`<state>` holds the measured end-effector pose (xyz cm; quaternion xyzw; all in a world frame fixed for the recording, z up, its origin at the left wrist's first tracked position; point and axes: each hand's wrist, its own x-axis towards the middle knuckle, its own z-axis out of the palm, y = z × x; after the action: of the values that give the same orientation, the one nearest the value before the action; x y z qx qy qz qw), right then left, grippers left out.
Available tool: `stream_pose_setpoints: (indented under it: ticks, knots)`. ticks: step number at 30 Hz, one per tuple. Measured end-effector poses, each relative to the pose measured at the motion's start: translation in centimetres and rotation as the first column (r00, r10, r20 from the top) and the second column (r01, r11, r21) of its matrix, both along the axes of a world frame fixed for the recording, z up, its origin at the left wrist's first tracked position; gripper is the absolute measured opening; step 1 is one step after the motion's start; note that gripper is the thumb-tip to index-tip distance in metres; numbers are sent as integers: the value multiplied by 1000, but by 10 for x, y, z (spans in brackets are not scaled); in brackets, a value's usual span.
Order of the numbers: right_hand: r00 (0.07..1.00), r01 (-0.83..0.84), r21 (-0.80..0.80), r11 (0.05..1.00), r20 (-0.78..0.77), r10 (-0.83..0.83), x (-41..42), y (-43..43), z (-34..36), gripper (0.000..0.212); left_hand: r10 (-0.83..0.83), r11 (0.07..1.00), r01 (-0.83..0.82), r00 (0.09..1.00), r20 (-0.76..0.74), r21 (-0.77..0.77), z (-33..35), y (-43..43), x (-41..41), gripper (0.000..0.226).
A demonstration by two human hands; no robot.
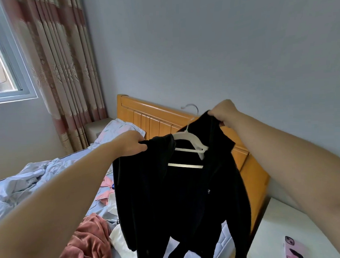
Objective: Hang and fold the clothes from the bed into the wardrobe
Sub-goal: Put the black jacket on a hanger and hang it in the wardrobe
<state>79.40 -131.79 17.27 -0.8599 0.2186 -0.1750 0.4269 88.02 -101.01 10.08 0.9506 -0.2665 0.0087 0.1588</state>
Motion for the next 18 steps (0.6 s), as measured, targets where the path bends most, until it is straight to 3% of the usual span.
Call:
stream_pose_setpoints:
  ticks: [3,5,7,9,11,14,18]
  knots:
    - [962,-112,457,882,272,-19,0,8,23,16,-15,997,14,1000,19,74,-1,-6,-3,35]
    - [946,-212,560,801,322,26,-1,14,28,13,17,1000,-17,1000,-22,-7,-3,-9,-2,35]
    - [968,-240,425,873,170,183,-5,14,22,10,63,986,-74,995,-77,-151,-4,-10,2,35]
    - [962,-267,52,962,-48,269,-8,5,9,15,97,961,-117,991,-88,-251,-3,-8,4,38]
    - [946,-317,-206,926,-139,293,-10,-6,-3,29,124,941,-148,988,-97,-305,-2,-4,6,36]
    - [898,-410,-204,889,-258,356,-16,-12,-13,50,139,906,-183,980,-139,-383,0,1,7,25]
    - [868,-490,-397,776,-302,394,-21,-5,-15,40,143,893,-173,984,-104,-414,2,2,5,23]
